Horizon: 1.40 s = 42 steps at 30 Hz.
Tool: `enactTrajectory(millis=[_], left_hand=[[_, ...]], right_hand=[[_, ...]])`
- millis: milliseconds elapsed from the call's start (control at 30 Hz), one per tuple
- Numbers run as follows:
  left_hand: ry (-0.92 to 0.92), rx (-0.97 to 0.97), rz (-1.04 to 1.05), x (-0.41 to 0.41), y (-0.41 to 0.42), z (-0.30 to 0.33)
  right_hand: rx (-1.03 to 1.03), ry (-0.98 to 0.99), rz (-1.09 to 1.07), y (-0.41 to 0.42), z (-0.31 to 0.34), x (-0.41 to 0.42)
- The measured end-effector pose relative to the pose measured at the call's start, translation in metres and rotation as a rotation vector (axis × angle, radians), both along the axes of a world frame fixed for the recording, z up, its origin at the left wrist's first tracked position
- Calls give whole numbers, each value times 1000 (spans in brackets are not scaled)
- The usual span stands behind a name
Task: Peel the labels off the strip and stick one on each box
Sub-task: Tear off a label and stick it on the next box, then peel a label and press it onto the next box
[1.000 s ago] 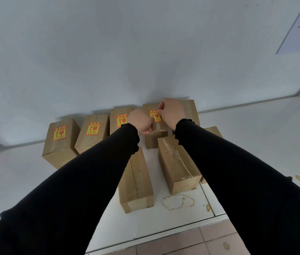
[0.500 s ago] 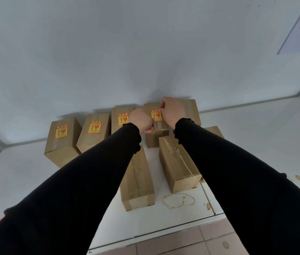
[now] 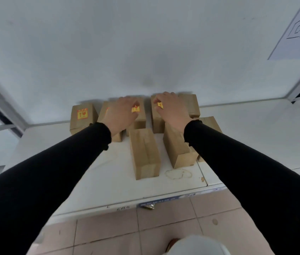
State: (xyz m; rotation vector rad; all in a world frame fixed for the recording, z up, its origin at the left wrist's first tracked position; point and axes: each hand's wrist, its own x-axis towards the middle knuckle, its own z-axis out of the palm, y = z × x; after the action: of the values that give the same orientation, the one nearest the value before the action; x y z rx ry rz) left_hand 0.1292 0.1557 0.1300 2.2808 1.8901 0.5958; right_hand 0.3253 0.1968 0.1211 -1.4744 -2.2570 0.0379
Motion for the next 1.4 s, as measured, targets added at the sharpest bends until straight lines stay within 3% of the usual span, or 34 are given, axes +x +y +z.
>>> enactTrajectory(millis=[267,500,800,967,1400], left_hand=[[32,-5,58,-96,-117,3],[16,-36,174,-172,-180,-34],[-58,-192,375,-223,-188,-104],[38,-279,400,-231,-179,-129],[25,-351,381,-229,-169,-134]], right_hand=[[41,-62,203,-107,10,-70],[-111,-28,330,-159,-26,-150],[-307,-77,339,-167,-94,-233],[-345,-78,290,-153,-114,-254],[-364,-44,298,-152,-130,-259]])
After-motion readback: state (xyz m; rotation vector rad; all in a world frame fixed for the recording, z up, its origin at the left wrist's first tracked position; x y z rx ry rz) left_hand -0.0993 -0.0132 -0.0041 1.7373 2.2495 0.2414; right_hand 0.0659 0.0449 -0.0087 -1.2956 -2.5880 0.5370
